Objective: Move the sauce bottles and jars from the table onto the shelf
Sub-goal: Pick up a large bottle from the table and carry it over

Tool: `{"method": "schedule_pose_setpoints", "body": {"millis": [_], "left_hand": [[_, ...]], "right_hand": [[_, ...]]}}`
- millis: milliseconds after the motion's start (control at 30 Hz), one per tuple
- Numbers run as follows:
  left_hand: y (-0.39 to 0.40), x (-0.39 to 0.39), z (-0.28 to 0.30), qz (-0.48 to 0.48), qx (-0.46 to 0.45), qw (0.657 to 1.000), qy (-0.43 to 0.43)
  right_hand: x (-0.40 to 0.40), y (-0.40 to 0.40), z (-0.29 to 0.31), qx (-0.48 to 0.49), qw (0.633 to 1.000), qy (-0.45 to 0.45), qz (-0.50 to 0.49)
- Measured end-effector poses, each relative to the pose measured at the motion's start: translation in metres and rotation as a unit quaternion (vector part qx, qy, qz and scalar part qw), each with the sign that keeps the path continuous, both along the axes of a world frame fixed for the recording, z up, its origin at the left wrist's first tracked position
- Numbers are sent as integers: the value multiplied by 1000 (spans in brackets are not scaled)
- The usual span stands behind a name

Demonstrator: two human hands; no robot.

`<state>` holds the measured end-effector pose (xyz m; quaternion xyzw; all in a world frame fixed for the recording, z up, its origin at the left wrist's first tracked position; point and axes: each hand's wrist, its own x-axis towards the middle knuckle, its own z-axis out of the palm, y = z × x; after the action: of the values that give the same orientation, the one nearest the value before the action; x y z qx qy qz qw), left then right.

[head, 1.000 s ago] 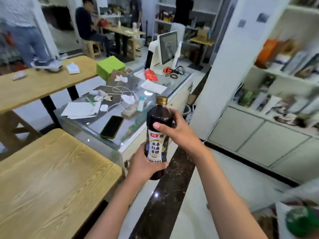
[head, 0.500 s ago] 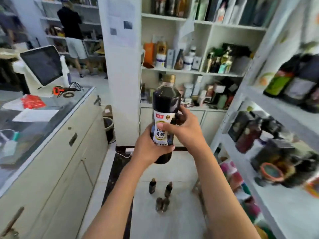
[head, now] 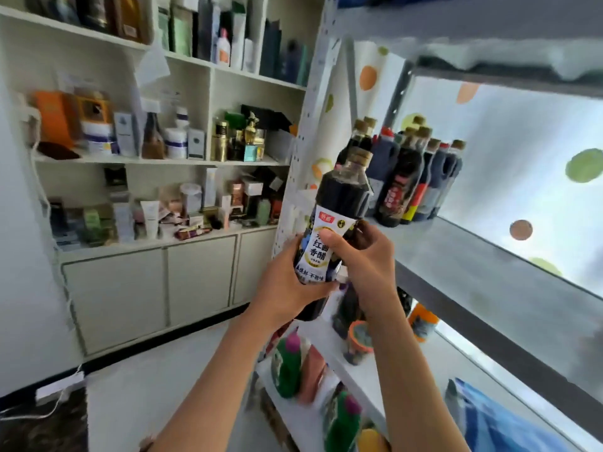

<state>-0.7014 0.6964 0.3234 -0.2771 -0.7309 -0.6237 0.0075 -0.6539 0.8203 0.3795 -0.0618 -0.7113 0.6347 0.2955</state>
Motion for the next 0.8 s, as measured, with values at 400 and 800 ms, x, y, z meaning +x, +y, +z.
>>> {"method": "schedule_pose_setpoints", "body": {"millis": [400,800], "left_hand": [[64,-127,23,-89,-72,991,74],[130,-142,22,-127,-120,981,83]], "right_hand": [[-107,80,57,66,954,30,-290],[-148,134,46,133,931,-17,-339]]}}
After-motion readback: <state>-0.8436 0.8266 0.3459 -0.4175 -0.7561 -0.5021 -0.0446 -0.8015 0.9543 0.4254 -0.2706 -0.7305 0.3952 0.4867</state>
